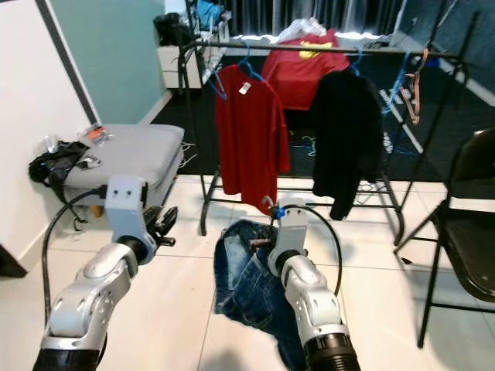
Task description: Hang hanger
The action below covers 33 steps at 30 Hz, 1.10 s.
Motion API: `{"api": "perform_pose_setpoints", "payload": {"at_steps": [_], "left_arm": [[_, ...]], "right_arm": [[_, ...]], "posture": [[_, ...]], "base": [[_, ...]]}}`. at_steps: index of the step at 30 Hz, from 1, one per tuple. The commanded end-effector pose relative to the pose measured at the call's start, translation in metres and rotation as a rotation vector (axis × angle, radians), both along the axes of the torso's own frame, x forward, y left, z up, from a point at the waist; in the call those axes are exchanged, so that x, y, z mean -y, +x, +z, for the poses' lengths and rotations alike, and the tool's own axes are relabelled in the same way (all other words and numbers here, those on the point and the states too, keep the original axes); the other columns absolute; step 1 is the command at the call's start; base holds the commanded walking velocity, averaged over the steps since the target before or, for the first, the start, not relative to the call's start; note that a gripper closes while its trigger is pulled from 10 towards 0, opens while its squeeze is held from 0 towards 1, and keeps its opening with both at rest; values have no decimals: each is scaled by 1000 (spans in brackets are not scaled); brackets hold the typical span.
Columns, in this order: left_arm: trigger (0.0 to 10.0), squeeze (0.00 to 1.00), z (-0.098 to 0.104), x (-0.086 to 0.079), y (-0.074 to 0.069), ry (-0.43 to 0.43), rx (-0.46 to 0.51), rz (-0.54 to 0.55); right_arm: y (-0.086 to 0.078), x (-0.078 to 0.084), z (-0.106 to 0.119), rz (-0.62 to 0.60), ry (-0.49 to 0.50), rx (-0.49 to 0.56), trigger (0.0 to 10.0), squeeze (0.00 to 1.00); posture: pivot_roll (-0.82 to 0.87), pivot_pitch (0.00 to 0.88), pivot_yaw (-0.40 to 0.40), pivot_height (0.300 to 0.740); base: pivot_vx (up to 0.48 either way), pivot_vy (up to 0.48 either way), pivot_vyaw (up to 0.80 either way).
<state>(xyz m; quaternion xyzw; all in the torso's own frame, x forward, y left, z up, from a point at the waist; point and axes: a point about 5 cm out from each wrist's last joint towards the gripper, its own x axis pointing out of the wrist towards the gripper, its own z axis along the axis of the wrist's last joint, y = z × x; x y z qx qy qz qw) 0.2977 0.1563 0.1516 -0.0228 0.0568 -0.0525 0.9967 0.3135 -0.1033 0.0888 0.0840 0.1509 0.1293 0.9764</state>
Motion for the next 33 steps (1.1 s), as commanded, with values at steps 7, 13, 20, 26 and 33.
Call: {"api": "perform_pose_setpoints", "payload": {"at_steps": [7,13,20,26,33], "left_arm": [[10000,0,-6,-9,4,49,-40,38],[10000,0,-7,-13,7,57,-54,74],[10000,0,-12,-13,7,41,-77,106],[10000,0,-19,-12,5,80,-90,120],[10000,0,-19,-8,5,108,-63,99]], "right_arm": [[2,-2,4,-10,30,-7,10000,0],[5,10,3,-84,18,-10,10000,0],[16,17,13,-161,-23,-36,10000,0],[15,6,23,-90,-73,83,10000,0],[15,-3,36,-19,-27,131,10000,0]], "posture": [[81,22,13,740],[80,29,10,740],[77,42,8,740],[80,21,2,740],[75,12,-7,740]], "base": [[0,0,0],[0,0,0],[0,0,0],[0,0,0],[0,0,0]]}}
